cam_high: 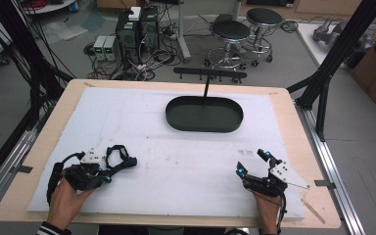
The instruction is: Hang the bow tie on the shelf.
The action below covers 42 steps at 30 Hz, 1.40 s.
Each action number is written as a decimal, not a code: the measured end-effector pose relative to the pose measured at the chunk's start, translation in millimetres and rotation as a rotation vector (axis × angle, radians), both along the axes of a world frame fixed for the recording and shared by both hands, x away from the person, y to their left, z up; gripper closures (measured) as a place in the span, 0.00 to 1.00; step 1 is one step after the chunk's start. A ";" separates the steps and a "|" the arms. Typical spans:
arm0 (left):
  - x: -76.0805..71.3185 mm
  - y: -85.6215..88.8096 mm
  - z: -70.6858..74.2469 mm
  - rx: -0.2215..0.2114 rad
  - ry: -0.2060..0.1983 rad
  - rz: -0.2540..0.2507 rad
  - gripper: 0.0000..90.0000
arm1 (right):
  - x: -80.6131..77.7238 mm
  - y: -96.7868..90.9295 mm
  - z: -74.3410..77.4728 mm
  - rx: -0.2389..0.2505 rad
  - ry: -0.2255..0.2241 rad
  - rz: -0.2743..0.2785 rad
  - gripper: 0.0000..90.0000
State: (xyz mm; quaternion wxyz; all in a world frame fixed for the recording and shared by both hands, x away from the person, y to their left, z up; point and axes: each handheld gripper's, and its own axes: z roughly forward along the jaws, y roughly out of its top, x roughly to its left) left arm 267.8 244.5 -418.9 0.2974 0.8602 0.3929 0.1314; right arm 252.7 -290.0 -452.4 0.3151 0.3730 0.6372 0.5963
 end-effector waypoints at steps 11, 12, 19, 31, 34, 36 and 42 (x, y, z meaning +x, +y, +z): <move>3.3 7.1 9.0 -0.146 -0.093 0.003 0.88 | 0.2 0.0 -0.1 -0.004 -0.005 -0.001 0.11; 3.3 7.1 9.0 -0.146 -0.093 0.003 0.88 | 0.2 0.0 -0.1 -0.004 -0.005 -0.001 0.11; 6.6 10.5 18.7 -0.252 -0.212 0.028 0.88 | 0.2 -0.1 0.0 -0.006 -0.007 -0.002 0.11; 26.3 -3.6 50.0 -0.310 -0.329 -0.004 0.89 | -0.2 0.0 -0.1 0.003 0.003 -0.001 0.11; 38.2 -14.1 59.0 -0.311 -0.348 -0.032 0.89 | 0.2 0.0 -0.1 -0.008 -0.009 -0.001 0.11; 44.4 -19.9 62.9 -0.321 -0.352 -0.039 0.89 | -0.3 0.1 -0.1 -0.003 -0.008 -0.004 0.11; 65.0 -37.7 73.9 -0.347 -0.354 -0.071 0.89 | -0.5 0.0 -0.2 -0.001 -0.006 -0.005 0.11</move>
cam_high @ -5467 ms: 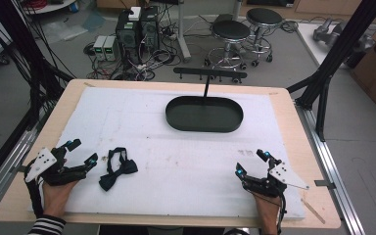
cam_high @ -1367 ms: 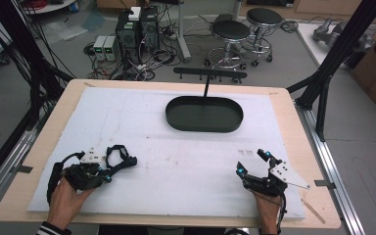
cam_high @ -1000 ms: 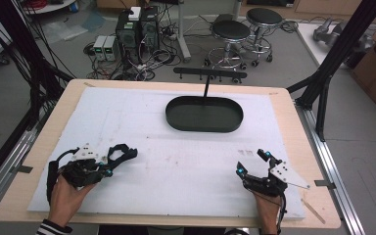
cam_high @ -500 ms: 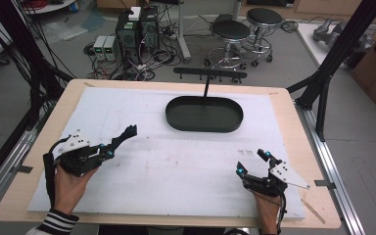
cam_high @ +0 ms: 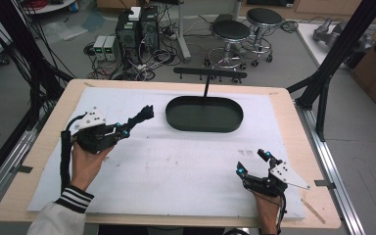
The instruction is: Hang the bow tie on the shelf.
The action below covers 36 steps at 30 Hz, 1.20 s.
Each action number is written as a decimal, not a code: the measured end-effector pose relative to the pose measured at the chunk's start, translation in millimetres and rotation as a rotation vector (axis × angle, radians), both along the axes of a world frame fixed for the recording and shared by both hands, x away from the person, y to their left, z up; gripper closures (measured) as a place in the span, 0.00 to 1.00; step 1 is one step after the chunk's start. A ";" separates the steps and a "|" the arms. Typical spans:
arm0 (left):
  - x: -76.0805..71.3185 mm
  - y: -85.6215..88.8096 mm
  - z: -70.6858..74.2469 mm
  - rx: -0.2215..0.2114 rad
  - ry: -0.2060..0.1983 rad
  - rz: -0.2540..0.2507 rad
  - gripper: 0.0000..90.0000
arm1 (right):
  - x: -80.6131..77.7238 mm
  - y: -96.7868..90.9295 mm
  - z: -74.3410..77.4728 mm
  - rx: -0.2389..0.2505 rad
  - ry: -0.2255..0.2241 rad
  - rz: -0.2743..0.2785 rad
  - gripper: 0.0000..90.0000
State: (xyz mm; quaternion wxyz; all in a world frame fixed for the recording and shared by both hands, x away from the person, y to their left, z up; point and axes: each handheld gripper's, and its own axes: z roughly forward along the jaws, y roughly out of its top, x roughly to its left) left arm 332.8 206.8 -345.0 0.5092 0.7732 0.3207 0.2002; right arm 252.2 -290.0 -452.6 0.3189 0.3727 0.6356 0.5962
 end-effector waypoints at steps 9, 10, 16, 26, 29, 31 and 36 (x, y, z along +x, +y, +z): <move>28.6 -27.1 16.9 0.000 -0.010 -0.066 0.89 | 0.0 0.0 0.0 0.001 0.001 -0.002 0.11; 31.9 -30.4 19.0 -0.001 -0.011 -0.071 0.89 | 0.0 0.0 0.1 0.003 0.002 -0.001 0.11; 55.3 -51.1 25.5 -0.041 0.004 -0.116 0.90 | 0.3 -0.1 0.0 0.002 0.000 -0.001 0.11; 85.5 -69.9 32.0 -0.064 0.015 -0.142 0.90 | 0.2 -0.2 0.1 0.006 0.005 0.000 0.11; 92.3 -75.5 33.2 -0.058 0.014 -0.149 0.90 | 0.2 -0.1 0.1 0.007 0.006 -0.001 0.11; 94.7 -76.8 33.4 -0.054 0.014 -0.150 0.90 | 0.3 0.0 0.0 0.005 0.003 -0.002 0.11; 111.7 -86.6 36.9 -0.041 0.002 -0.137 0.90 | 0.4 0.0 0.1 0.010 0.006 -0.009 0.11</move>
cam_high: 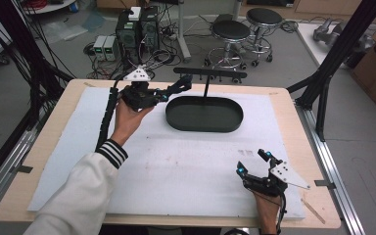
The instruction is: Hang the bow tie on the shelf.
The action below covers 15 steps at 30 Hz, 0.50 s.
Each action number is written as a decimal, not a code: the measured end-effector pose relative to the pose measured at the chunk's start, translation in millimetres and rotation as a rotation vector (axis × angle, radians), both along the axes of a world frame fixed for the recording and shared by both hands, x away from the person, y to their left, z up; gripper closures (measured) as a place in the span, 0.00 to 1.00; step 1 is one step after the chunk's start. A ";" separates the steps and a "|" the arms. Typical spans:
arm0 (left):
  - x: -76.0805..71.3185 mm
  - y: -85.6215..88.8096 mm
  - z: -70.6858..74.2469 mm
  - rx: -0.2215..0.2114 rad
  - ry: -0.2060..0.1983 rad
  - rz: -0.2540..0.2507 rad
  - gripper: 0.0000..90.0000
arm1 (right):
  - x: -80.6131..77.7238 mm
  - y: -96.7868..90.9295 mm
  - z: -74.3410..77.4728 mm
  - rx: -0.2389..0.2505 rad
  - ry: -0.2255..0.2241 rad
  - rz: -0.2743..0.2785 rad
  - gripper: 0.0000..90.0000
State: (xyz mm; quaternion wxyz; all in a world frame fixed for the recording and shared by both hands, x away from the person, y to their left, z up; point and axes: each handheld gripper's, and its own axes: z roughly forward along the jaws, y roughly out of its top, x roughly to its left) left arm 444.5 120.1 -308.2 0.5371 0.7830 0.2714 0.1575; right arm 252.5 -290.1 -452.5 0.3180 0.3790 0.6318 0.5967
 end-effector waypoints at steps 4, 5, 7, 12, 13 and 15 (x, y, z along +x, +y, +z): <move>7.2 -3.4 1.8 -0.034 -0.009 0.005 0.90 | 0.2 -0.2 -0.1 -0.004 -0.005 0.002 0.11; 11.4 -6.1 1.8 -0.052 -0.011 0.010 0.90 | 0.3 0.0 -0.1 -0.002 -0.005 0.001 0.11; 13.2 -6.9 1.6 -0.054 -0.016 0.010 0.90 | 0.0 0.2 -0.2 -0.002 0.000 0.002 0.11; 23.0 -5.7 0.0 -0.081 -0.021 0.046 0.90 | -0.1 0.3 -0.1 -0.004 -0.002 0.002 0.11; 26.5 -2.6 -2.3 -0.086 -0.015 0.069 0.90 | -0.1 0.2 -0.1 -0.006 -0.003 0.000 0.11; 29.0 0.1 -4.3 -0.084 -0.008 0.084 0.90 | -0.2 0.2 0.0 -0.005 -0.001 0.002 0.11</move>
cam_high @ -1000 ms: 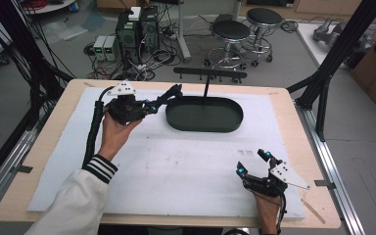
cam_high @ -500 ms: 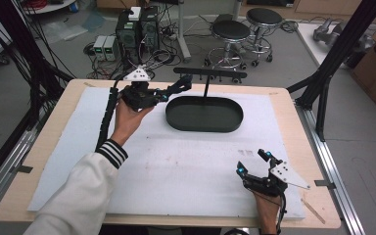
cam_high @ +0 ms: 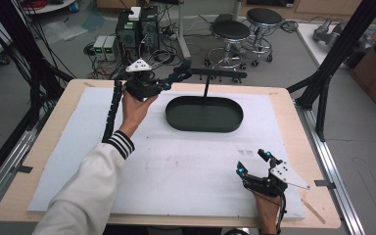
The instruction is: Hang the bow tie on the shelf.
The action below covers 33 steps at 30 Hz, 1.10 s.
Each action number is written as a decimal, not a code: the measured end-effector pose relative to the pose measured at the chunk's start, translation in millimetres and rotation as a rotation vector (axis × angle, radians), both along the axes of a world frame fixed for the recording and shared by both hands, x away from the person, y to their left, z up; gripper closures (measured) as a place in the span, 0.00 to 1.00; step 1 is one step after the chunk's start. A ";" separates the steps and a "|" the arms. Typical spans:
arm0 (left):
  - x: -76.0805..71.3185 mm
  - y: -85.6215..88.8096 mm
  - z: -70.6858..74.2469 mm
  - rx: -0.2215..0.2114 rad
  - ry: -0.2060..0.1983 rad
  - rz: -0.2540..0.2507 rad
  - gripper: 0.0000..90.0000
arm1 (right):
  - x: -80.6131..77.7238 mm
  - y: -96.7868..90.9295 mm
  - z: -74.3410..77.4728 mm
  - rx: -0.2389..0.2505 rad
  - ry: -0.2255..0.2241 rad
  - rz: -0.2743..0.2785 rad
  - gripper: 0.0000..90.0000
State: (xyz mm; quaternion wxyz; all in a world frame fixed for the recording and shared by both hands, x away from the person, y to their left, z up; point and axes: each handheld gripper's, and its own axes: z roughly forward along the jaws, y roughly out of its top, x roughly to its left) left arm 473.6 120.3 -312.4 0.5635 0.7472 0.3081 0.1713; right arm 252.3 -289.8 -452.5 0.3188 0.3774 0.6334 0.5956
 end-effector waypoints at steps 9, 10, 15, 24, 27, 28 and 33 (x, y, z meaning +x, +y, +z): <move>6.6 13.9 -6.5 0.007 0.026 0.043 0.89 | 0.1 0.1 -0.2 -0.003 -0.003 -0.001 0.11; 6.6 15.1 -8.7 0.011 0.030 0.048 0.89 | -0.1 0.0 0.0 -0.004 -0.001 0.000 0.11; 9.3 26.2 -28.5 -0.001 0.088 0.077 0.89 | -0.3 0.2 0.0 -0.004 -0.002 -0.001 0.11; 11.6 27.7 -44.0 -0.007 0.137 0.060 0.87 | -0.2 0.2 -0.1 -0.005 -0.003 -0.001 0.11; 11.2 27.4 -47.5 -0.009 0.145 0.040 0.86 | -0.2 0.2 -0.1 -0.005 -0.003 -0.001 0.11; 11.0 27.5 -48.9 -0.011 0.147 0.036 0.86 | -0.2 0.1 -0.1 -0.005 -0.002 -0.001 0.11; 9.9 30.4 -55.1 -0.022 0.163 0.029 0.82 | -0.2 0.4 -0.1 -0.008 -0.005 -0.005 0.11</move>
